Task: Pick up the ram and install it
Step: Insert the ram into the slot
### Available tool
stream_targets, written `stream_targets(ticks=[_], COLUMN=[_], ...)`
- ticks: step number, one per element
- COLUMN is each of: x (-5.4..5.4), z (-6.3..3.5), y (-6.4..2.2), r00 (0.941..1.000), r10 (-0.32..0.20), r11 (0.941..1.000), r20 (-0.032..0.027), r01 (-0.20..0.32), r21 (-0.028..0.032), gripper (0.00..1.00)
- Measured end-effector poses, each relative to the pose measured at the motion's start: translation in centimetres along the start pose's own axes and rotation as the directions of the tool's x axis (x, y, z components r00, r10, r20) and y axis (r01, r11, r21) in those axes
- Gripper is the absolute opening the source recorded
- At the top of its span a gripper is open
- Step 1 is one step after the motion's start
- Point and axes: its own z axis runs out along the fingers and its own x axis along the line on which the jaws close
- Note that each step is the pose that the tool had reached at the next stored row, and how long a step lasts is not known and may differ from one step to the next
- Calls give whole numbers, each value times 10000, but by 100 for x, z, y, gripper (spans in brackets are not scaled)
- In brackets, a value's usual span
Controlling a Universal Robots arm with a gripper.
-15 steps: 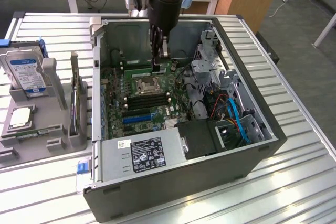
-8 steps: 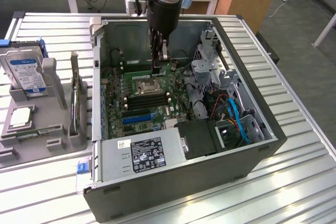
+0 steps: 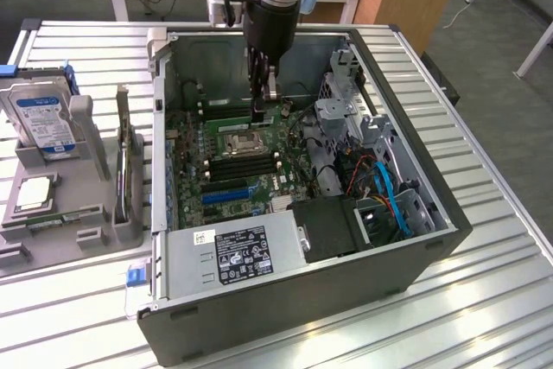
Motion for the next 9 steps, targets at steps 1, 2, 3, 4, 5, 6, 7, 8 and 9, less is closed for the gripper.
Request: stream_targets(ticks=[1, 2, 3, 4, 5, 6, 7, 8, 9], x=[0, 0, 0, 0, 0, 0, 0, 0, 0], z=[-1, -1, -1, -1, -1, -1, -1, -2, -2], y=[-11, -21, -30, -36, -41, -45, -50, -58, -66], r00=[10000, 10000, 10000, 10000, 10000, 10000, 10000, 10000, 10000], r10=[-1, -1, -1, -1, 1, 1, 1, 1, 1], r11=[10000, 10000, 10000, 10000, 10000, 10000, 10000, 10000, 10000], r20=[-1, -2, -1, -1, -2, -2, -1, -1, -1], r01=[1, 1, 1, 1, -1, -1, -1, -1, -1], r21=[0, -1, -1, -1, -1, -1, -1, -1, -1], gripper=[12, 12, 12, 12, 12, 12, 12, 12, 12])
